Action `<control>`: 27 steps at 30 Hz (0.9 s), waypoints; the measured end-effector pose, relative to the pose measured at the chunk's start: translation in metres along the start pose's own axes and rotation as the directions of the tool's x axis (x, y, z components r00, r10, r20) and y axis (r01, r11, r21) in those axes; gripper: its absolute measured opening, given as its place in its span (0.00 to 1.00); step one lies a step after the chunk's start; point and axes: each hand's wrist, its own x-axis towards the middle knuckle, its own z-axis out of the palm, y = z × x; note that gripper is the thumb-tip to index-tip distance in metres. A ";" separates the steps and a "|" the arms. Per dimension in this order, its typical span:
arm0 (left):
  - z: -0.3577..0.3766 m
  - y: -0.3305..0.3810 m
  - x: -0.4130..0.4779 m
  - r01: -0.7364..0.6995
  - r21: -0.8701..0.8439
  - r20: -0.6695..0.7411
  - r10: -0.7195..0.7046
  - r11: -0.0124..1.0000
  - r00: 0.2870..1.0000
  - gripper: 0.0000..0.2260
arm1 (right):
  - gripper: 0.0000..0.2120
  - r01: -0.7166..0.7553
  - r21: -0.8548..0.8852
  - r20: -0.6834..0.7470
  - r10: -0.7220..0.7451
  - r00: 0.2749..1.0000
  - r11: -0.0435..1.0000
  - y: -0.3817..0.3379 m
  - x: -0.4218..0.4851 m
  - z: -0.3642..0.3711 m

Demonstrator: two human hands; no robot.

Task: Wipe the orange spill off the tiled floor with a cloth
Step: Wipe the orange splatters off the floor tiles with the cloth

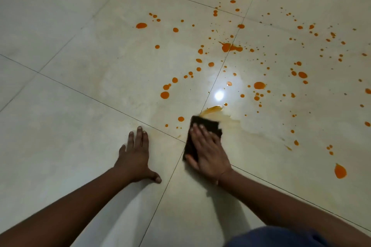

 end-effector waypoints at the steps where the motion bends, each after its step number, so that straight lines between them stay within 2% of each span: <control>1: -0.002 -0.005 -0.001 -0.010 0.009 -0.016 0.010 1.000 1.000 0.69 | 0.39 0.129 -0.031 0.045 -0.128 0.991 0.991 -0.003 -0.019 0.003; 2: -0.006 -0.008 -0.003 -0.019 0.015 -0.018 0.019 1.000 1.000 0.68 | 0.39 0.202 -0.040 0.103 -0.197 0.975 0.979 0.003 -0.038 0.001; 4: -0.013 -0.012 -0.007 -0.033 0.014 -0.005 0.033 0.999 0.999 0.66 | 0.40 0.177 -0.047 0.109 -0.171 0.979 0.983 0.039 -0.053 -0.012; 6: -0.019 -0.013 -0.004 -0.041 0.015 -0.067 0.042 0.999 0.997 0.63 | 0.39 -0.088 -0.036 0.051 0.090 0.995 0.996 0.069 -0.024 -0.030; 7: -0.024 -0.013 0.000 -0.037 -0.006 -0.107 0.036 0.999 0.994 0.62 | 0.39 -0.250 -0.019 0.003 0.250 0.968 0.968 0.074 0.009 -0.040; 8: -0.028 -0.015 0.005 -0.012 -0.044 -0.137 0.006 0.999 0.991 0.63 | 0.39 -0.354 0.016 -0.003 0.354 0.935 0.935 0.068 0.044 -0.044; 9: -0.031 -0.018 0.012 0.021 -0.088 -0.163 -0.035 0.996 0.986 0.64 | 0.39 -0.377 0.038 0.011 0.377 0.926 0.925 0.050 0.072 -0.043; 10: -0.034 -0.023 0.019 0.045 -0.120 -0.173 -0.065 0.992 0.983 0.65 | 0.39 -0.316 0.056 0.008 0.316 0.949 0.947 0.026 0.087 -0.034; 12: -0.036 -0.031 0.027 0.038 -0.120 -0.151 -0.056 0.992 0.987 0.66 | 0.40 -0.054 0.071 0.071 0.049 0.996 0.996 -0.024 0.066 0.000; 13: -0.034 -0.033 0.027 0.021 -0.107 -0.140 -0.036 0.994 0.989 0.67 | 0.40 0.106 0.048 0.105 -0.111 0.988 0.993 -0.037 0.030 0.012; 14: -0.030 -0.035 0.025 0.008 -0.110 -0.142 -0.024 0.994 0.990 0.66 | 0.40 0.196 0.055 0.145 -0.202 0.969 0.979 -0.037 -0.010 0.016; 15: -0.027 -0.035 0.023 -0.003 -0.115 -0.147 -0.014 0.993 0.989 0.66 | 0.41 0.204 0.073 0.175 -0.214 0.961 0.976 -0.023 -0.039 0.006; 16: -0.024 -0.035 0.021 -0.014 -0.116 -0.153 -0.004 0.993 0.988 0.66 | 0.41 0.206 0.073 0.106 -0.213 0.971 0.976 0.003 -0.047 0.000; 17: -0.023 -0.035 0.021 -0.022 -0.115 -0.163 0.003 0.993 0.987 0.65 | 0.41 0.127 0.049 0.071 -0.130 0.989 0.991 0.027 -0.041 -0.006; 18: -0.022 -0.036 0.021 -0.023 -0.113 -0.168 0.004 0.993 0.986 0.65 | 0.41 -0.017 0.038 0.060 0.014 0.998 0.999 0.042 -0.018 -0.018; 19: -0.023 -0.036 0.021 -0.022 -0.111 -0.167 0.003 0.994 0.986 0.65 | 0.40 -0.189 0.017 -0.001 0.190 0.982 0.982 0.047 0.019 -0.029; 20: -0.022 -0.035 0.022 -0.022 -0.111 -0.167 0.004 0.994 0.986 0.65 | 0.39 -0.311 0.035 -0.005 0.312 0.950 0.950 0.037 0.055 -0.038; 21: -0.022 -0.036 0.023 -0.026 -0.112 -0.172 0.006 0.993 0.985 0.65 | 0.39 -0.313 0.049 0.016 0.313 0.950 0.948 0.014 0.081 -0.036; 22: -0.022 -0.037 0.023 -0.031 -0.113 -0.174 0.011 0.993 0.985 0.65 | 0.39 -0.242 0.087 0.055 0.238 0.970 0.966 -0.015 0.087 -0.024; 23: -0.022 -0.037 0.022 -0.037 -0.116 -0.174 0.017 0.993 0.985 0.65 | 0.39 -0.092 0.110 0.108 0.080 0.991 0.990 -0.043 0.076 -0.010; 25: -0.022 -0.038 0.020 -0.046 -0.121 -0.172 0.024 0.992 0.985 0.65 | 0.39 0.275 0.085 0.175 -0.286 0.942 0.958 -0.063 0.012 0.008; 26: -0.023 -0.038 0.020 -0.049 -0.124 -0.175 0.026 0.991 0.984 0.65 | 0.38 0.354 0.056 0.161 -0.358 0.920 0.934 -0.046 -0.006 0.007; 27: -0.022 -0.038 0.021 -0.050 -0.125 -0.182 0.026 0.991 0.983 0.65 | 0.38 0.344 0.049 0.113 -0.348 0.931 0.938 -0.027 -0.004 0.003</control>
